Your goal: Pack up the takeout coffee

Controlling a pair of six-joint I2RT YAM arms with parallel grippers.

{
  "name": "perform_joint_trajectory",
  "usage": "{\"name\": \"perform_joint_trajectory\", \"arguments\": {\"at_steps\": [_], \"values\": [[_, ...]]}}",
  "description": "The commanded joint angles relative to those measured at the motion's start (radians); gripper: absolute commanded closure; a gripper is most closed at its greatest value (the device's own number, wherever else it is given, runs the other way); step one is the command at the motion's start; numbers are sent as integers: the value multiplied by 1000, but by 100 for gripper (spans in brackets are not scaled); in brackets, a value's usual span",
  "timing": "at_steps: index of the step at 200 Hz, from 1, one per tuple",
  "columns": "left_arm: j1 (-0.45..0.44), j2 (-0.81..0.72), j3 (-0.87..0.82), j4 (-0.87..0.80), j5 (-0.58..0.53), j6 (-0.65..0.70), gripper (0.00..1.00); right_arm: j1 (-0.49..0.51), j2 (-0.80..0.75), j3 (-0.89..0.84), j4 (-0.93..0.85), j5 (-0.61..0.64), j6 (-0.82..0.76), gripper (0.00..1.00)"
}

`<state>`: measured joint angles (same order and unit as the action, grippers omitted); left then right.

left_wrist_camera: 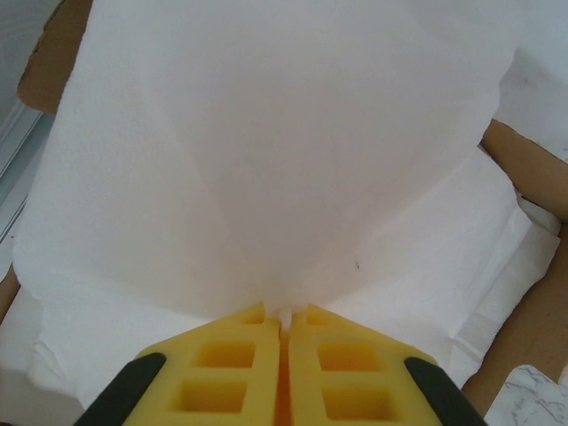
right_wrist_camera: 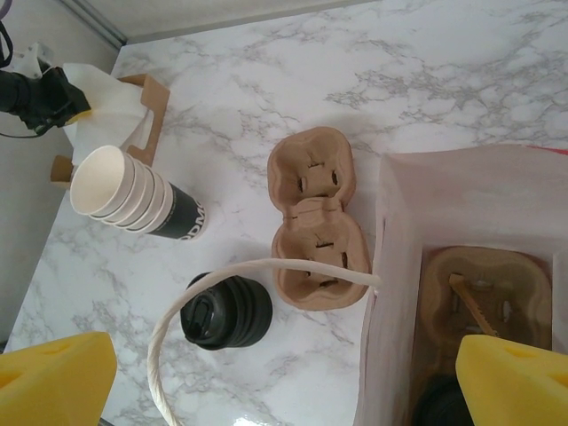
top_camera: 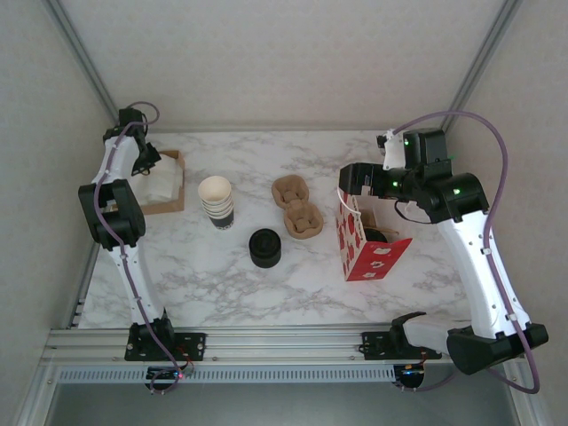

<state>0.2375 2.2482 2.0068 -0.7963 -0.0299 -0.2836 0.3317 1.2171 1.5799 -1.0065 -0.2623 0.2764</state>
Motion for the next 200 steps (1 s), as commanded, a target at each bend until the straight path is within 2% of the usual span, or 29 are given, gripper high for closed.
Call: {"name": "perform_joint_trajectory", "arguments": {"at_steps": [1, 29, 54, 71, 92, 125, 156, 200], "values": [[5, -3, -13, -6, 15, 14, 84, 7, -20, -14, 5, 3, -8, 1], [5, 14, -21, 3, 25, 11, 83, 6, -21, -13, 5, 7, -10, 1], [5, 12, -46, 18, 29, 8, 87, 6, -22, -15, 4, 5, -10, 1], [5, 9, -57, 24, 29, 8, 93, 6, -21, -17, 5, 6, -10, 1], [3, 4, -59, 19, 28, 8, 88, 6, -18, -17, 5, 5, -9, 1], [3, -34, -66, 17, 24, 10, 88, 6, -19, -22, 11, 1, -8, 1], [3, -59, -80, 23, 19, 9, 96, 7, -8, -20, 11, 1, -8, 1], [3, -83, -91, 23, 20, 11, 97, 6, 4, -11, 12, -12, -5, 1]]}}
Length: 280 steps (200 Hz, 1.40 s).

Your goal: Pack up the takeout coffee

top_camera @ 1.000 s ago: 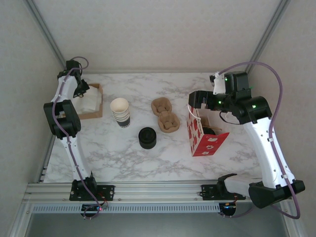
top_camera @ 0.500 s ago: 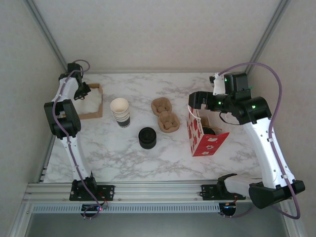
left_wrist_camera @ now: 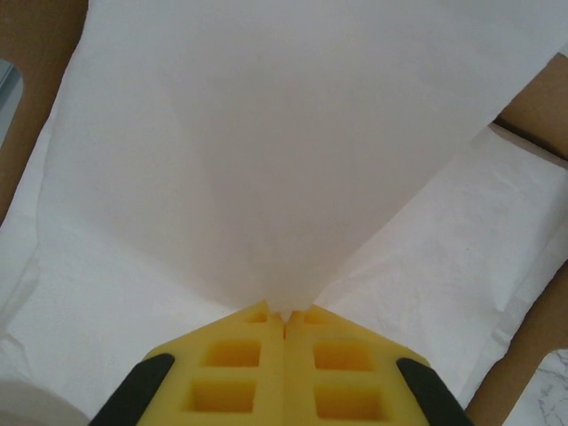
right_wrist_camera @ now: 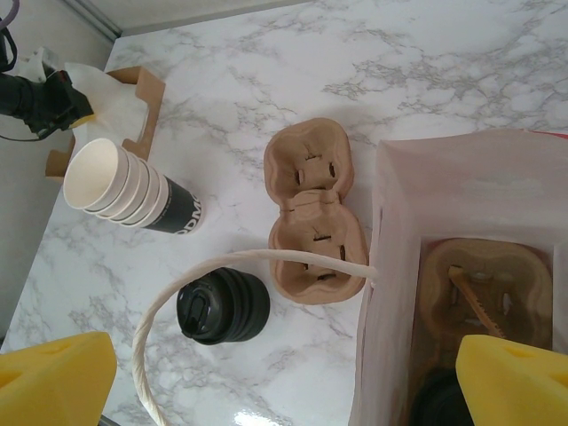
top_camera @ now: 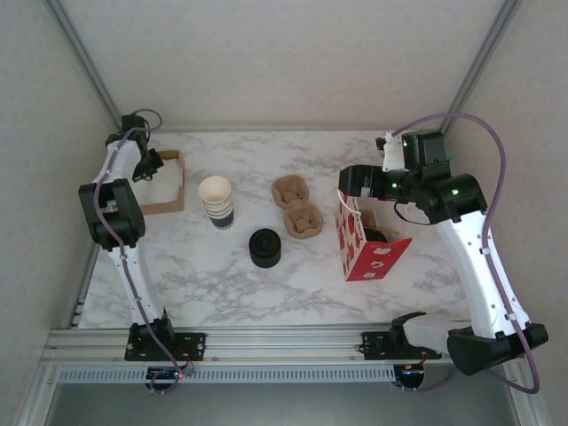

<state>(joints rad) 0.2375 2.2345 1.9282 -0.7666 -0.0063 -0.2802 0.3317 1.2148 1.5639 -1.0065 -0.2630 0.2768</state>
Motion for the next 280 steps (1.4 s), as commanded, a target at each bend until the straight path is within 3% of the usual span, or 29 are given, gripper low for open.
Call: {"name": "perform_joint_trajectory", "arguments": {"at_steps": [1, 153, 212, 228, 259, 280], "values": [[3, -70, -12, -6, -3, 8, 97, 6, 6, 5, 12, -12, -7, 1], [6, -153, 10, -45, 9, 33, 100, 8, -4, -3, 17, -17, -2, 1], [10, -86, 20, -39, 60, 28, 100, 8, -11, -11, 13, -10, -1, 1], [10, -68, -8, -21, 50, 26, 96, 8, -15, -13, 13, -9, -2, 1], [10, -46, -29, -10, 40, 21, 79, 8, -21, -11, 6, 0, -8, 1], [9, -53, -42, 1, 45, 18, 75, 7, -23, -15, 8, 1, -8, 1]]}}
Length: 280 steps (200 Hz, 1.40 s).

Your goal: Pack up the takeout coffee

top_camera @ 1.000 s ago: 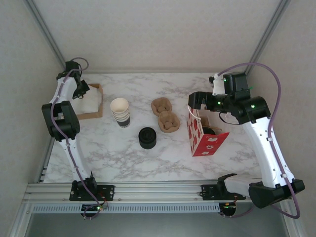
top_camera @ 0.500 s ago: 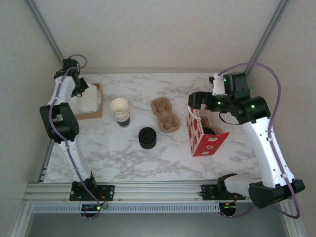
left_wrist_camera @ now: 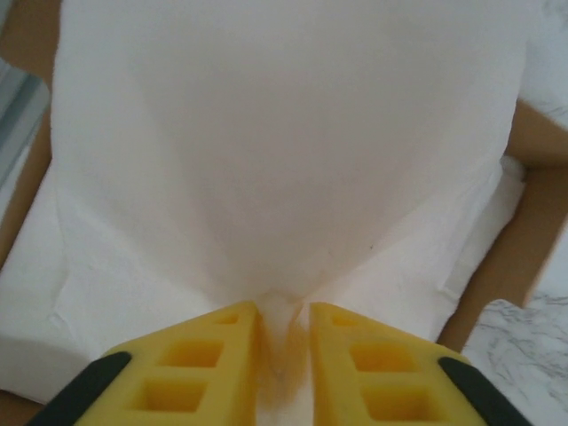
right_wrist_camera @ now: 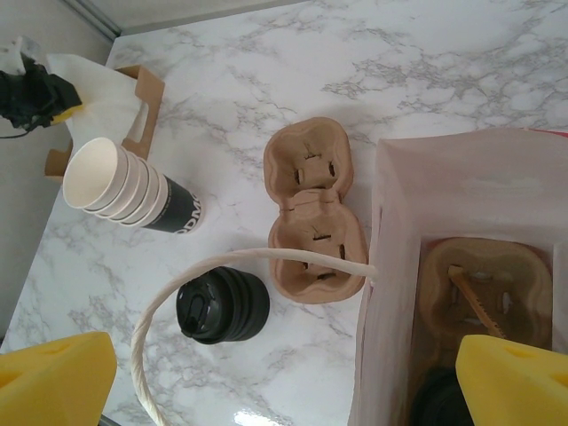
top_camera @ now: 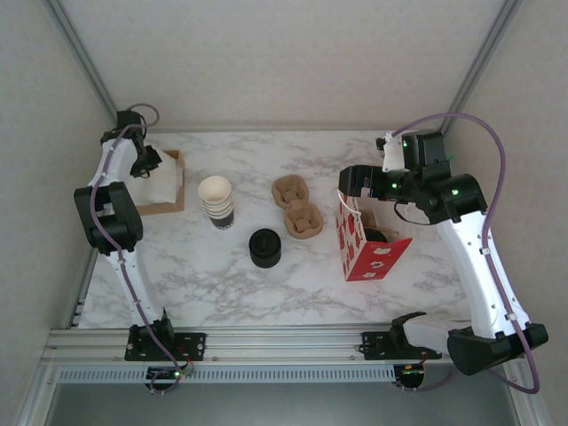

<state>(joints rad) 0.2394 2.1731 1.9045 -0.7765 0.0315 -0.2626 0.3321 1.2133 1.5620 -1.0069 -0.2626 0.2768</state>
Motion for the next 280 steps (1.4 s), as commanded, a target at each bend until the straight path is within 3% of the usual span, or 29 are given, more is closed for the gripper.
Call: {"name": "perform_joint_trajectory", "arguments": {"at_steps": [1, 52, 78, 176, 203, 230, 246, 280], "values": [[8, 7, -19, 11, 9, 0, 75, 7, -22, -12, 8, 0, -8, 1], [6, -1, -40, 15, 10, 4, 75, 8, -23, -17, 8, 0, -7, 1], [6, -17, -43, 13, 6, 3, 88, 7, -24, -14, 7, -1, -6, 1], [7, -131, -15, -22, -24, 10, 88, 8, -29, -12, 4, -5, -2, 1], [9, -127, -10, -23, -4, 16, 79, 9, -31, -16, 6, -7, 2, 1], [9, -100, -33, -13, 15, 13, 90, 10, -36, -20, 8, -6, 4, 1], [9, -93, -61, 3, 22, 8, 85, 11, -39, -19, 2, -3, 2, 1], [8, -102, -131, 41, 35, -6, 63, 11, -42, -21, 0, -1, 0, 1]]}}
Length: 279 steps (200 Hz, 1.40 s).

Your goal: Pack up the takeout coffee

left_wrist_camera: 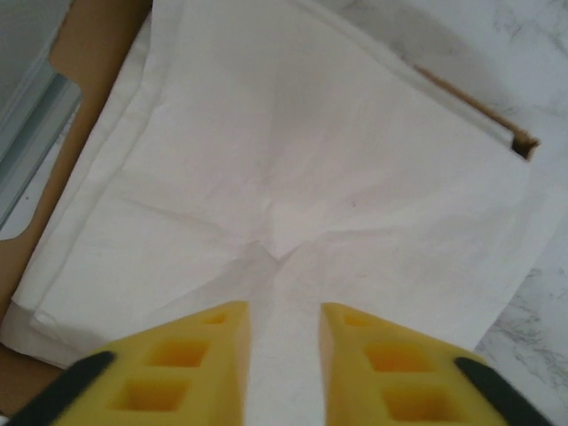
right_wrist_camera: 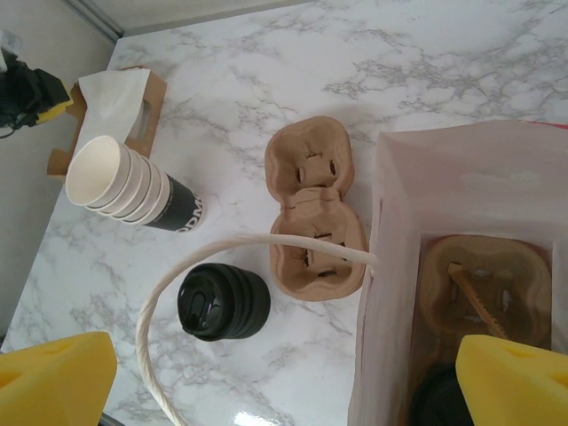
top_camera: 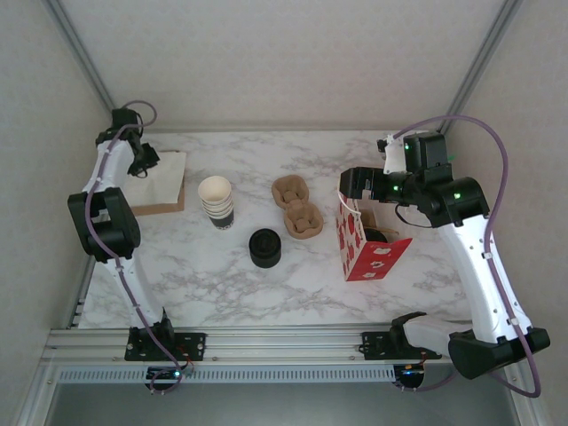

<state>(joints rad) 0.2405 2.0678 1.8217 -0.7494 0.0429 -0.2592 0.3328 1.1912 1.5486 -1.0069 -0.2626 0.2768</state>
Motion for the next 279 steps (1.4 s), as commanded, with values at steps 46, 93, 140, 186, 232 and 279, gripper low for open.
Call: {"name": "perform_joint_trajectory", "arguments": {"at_steps": [46, 93, 140, 186, 232, 279], "values": [[-6, 24, -130, 71, 14, -24, 47, 9, -16, -16, 7, -9, 2, 1], [-12, 83, -125, 94, 40, -32, 57, 9, -20, -16, 4, 0, -1, 1], [-13, 96, -127, 102, 44, -34, 72, 9, -21, -18, 3, 0, 0, 1], [-12, 54, -115, 85, 19, -34, 97, 9, -24, -16, -1, 1, -3, 1], [-7, 12, -109, 59, 0, -26, 80, 10, -29, -27, 5, 0, -2, 1], [-22, 17, -152, 77, 29, -35, 39, 9, -18, -21, 2, -4, -1, 1]]}}
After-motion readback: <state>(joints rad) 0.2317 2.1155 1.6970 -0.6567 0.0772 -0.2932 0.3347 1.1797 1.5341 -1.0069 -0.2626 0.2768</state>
